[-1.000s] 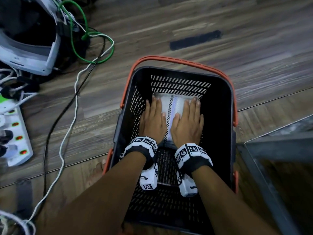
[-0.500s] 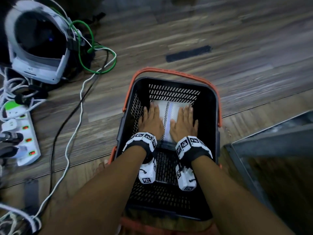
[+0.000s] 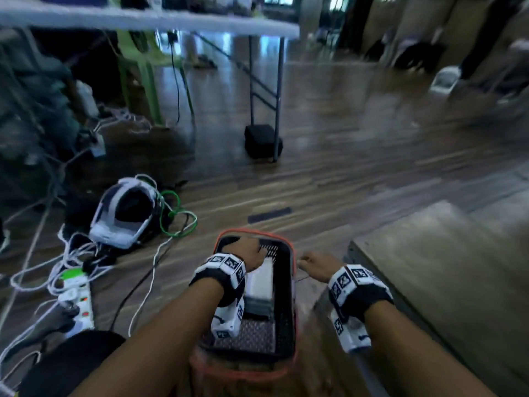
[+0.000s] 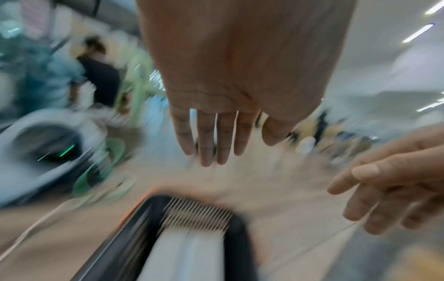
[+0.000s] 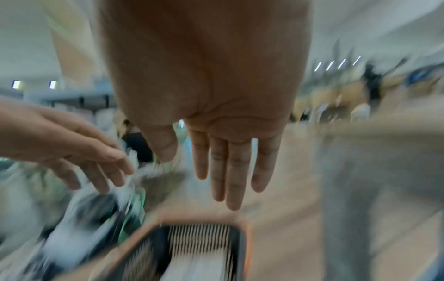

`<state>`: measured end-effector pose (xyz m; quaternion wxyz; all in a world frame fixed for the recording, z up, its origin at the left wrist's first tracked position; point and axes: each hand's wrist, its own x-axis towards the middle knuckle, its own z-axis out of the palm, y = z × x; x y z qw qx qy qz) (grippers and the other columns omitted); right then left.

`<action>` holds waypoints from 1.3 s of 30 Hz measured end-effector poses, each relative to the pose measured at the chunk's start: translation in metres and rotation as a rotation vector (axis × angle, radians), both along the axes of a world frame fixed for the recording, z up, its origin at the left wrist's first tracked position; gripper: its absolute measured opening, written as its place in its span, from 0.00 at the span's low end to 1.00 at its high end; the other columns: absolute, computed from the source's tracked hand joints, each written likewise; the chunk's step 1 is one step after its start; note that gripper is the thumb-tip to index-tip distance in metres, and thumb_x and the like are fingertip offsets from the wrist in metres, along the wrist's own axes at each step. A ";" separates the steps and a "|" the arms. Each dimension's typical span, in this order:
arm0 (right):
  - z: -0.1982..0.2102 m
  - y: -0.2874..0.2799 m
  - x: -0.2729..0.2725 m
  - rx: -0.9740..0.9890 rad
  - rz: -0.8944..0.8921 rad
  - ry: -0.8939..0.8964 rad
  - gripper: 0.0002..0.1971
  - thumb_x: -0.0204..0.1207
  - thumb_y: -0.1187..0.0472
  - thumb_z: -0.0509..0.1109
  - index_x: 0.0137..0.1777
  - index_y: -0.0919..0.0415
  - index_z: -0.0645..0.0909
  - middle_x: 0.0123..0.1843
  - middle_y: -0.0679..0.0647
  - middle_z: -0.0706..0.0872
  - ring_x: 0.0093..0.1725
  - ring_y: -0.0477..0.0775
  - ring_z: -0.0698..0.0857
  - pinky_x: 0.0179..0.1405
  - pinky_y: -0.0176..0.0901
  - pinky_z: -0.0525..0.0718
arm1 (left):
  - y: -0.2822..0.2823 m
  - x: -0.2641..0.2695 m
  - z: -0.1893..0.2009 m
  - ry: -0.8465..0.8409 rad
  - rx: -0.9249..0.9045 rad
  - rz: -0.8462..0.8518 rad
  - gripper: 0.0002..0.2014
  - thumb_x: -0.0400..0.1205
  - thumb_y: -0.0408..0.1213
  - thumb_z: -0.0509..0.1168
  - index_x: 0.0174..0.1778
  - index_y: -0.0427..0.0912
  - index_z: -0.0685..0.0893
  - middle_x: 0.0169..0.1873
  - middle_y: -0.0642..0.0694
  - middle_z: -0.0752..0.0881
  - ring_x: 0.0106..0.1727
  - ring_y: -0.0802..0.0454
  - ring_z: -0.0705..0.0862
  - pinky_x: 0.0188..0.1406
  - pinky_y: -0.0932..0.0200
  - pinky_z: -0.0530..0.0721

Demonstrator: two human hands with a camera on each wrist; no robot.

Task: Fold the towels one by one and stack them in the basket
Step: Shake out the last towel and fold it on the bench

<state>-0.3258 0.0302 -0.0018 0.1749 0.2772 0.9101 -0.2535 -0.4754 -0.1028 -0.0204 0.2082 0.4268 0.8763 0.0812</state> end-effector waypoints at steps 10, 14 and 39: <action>0.183 -0.015 0.173 0.202 -0.234 0.238 0.20 0.84 0.49 0.57 0.62 0.63 0.80 0.61 0.59 0.85 0.58 0.58 0.84 0.56 0.44 0.78 | 0.019 0.148 0.192 0.173 0.302 -0.260 0.18 0.82 0.51 0.54 0.57 0.43 0.81 0.58 0.39 0.84 0.58 0.40 0.82 0.51 0.53 0.77; 0.199 -0.017 0.236 0.267 -0.357 0.206 0.20 0.83 0.47 0.58 0.66 0.60 0.78 0.63 0.56 0.84 0.61 0.56 0.82 0.62 0.50 0.79 | 0.037 0.193 0.209 0.193 0.313 -0.406 0.19 0.82 0.53 0.55 0.57 0.44 0.81 0.58 0.40 0.85 0.58 0.40 0.82 0.57 0.49 0.81; 0.128 -0.100 0.698 0.392 -1.329 0.005 0.15 0.77 0.47 0.63 0.55 0.53 0.85 0.61 0.55 0.86 0.60 0.56 0.83 0.63 0.53 0.79 | 0.135 0.635 0.146 0.011 0.275 -1.377 0.12 0.82 0.51 0.55 0.42 0.48 0.78 0.40 0.45 0.84 0.42 0.43 0.83 0.46 0.44 0.86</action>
